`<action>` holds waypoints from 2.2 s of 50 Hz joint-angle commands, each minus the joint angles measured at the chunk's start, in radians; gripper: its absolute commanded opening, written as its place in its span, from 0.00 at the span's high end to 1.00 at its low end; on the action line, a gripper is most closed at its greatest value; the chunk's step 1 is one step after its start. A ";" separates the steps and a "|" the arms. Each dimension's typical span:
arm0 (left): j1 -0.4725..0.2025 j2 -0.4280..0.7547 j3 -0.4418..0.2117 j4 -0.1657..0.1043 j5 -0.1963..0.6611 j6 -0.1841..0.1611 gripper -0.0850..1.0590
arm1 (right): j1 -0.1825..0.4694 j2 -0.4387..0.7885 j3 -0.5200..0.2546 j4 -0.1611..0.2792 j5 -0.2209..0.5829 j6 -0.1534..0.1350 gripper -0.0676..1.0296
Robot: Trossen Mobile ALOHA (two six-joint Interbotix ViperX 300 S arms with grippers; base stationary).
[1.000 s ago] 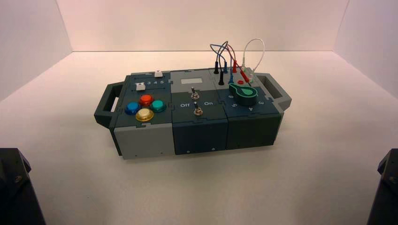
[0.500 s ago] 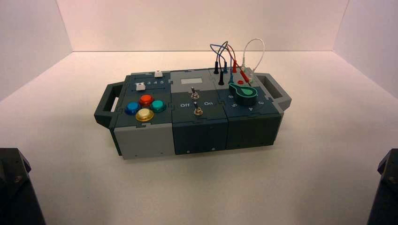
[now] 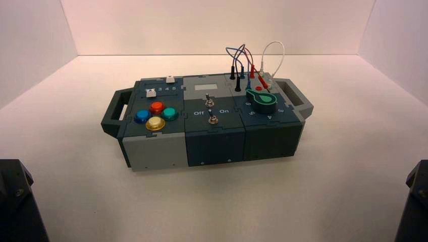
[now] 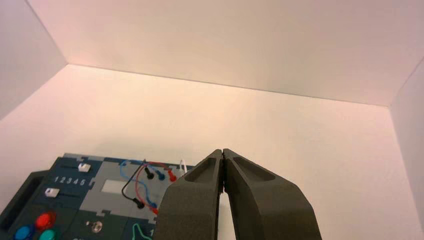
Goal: Pull the black wire.
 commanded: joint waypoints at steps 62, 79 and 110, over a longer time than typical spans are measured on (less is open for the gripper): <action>-0.281 0.055 0.057 -0.014 0.207 -0.035 0.95 | 0.462 0.723 -0.250 0.044 0.222 -0.009 0.76; -0.402 0.152 0.028 -0.017 0.202 -0.035 0.95 | 0.456 0.848 -0.291 0.038 0.210 -0.006 0.75; -0.483 0.181 0.044 -0.023 0.192 -0.037 0.95 | 0.396 0.945 -0.345 0.009 0.189 0.009 0.70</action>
